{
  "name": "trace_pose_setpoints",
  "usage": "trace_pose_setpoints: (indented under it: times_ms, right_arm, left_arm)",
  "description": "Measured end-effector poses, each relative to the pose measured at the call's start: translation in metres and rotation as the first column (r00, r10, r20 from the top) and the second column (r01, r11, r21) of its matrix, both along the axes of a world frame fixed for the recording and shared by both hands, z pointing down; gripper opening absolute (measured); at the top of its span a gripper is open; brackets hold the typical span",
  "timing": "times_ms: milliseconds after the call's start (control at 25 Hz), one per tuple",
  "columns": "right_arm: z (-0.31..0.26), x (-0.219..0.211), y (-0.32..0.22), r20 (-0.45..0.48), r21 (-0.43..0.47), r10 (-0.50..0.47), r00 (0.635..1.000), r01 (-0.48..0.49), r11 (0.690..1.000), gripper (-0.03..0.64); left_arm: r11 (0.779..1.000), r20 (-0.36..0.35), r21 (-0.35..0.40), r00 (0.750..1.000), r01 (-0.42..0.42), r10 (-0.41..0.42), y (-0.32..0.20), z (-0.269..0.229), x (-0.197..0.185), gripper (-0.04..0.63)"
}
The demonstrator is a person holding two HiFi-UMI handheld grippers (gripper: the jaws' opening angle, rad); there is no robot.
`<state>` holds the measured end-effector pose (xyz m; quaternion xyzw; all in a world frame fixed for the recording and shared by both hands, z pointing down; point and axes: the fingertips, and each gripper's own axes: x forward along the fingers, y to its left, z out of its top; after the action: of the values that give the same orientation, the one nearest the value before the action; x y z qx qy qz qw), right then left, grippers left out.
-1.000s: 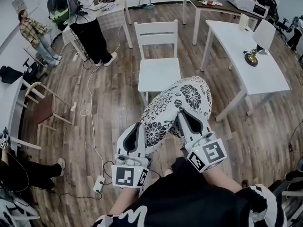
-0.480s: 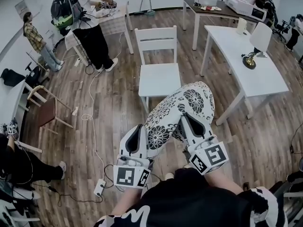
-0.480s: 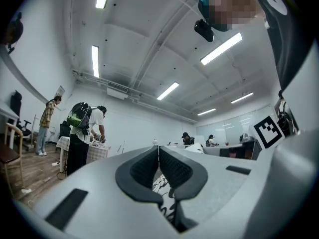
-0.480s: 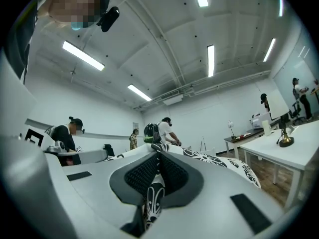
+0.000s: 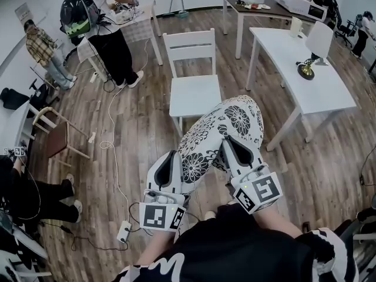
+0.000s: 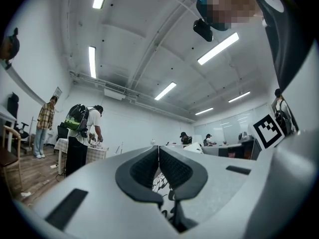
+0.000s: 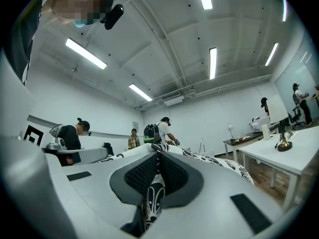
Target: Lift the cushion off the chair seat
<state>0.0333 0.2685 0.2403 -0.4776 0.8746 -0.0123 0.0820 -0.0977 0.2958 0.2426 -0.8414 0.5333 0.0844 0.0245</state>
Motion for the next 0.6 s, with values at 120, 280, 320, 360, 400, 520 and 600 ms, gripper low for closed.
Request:
trace_pose_setpoints:
  times_ms: [120,280,320,360,400,520,600]
  right_arm:
    - [0.0007,-0.0006,0.0018,-0.006,-0.002,-0.006,1.000,0.006,1.000,0.031]
    - [0.0001,-0.0008,0.0029,-0.014,-0.001,-0.006,1.000,0.006,1.000,0.031]
    - [0.0001,-0.0008,0.0027,-0.014,-0.002,-0.007,1.000,0.007,1.000,0.031]
    - [0.0002,-0.0009,0.0025,-0.013,-0.003,-0.008,1.000,0.008,1.000,0.031]
    - [0.0004,-0.0011,0.0024,-0.013,-0.003,-0.008,1.000,0.008,1.000,0.031]
    - [0.0018,-0.0018,0.0027,-0.012,-0.006,-0.008,1.000,0.008,1.000,0.031]
    - [0.0017,-0.0021,0.0030,-0.012,-0.006,-0.006,1.000,0.006,1.000,0.031]
  left_arm:
    - [1.000,-0.004,-0.002,1.000,0.005,-0.005,0.0020,0.0004,-0.0002,0.007]
    - [1.000,-0.004,-0.002,1.000,0.007,-0.007,0.0030,-0.0009,-0.0011,0.006]
    - [1.000,-0.004,-0.003,1.000,0.008,-0.008,0.0027,-0.0011,-0.0013,0.006]
    - [1.000,-0.004,-0.003,1.000,0.008,-0.008,0.0024,-0.0011,-0.0016,0.008]
    - [1.000,-0.005,-0.003,1.000,0.009,-0.009,0.0023,-0.0009,-0.0019,0.007]
    - [1.000,-0.007,-0.002,1.000,0.008,-0.008,0.0023,-0.0004,-0.0029,0.007]
    - [1.000,-0.006,-0.005,1.000,0.006,-0.006,0.0021,0.0001,-0.0031,0.007]
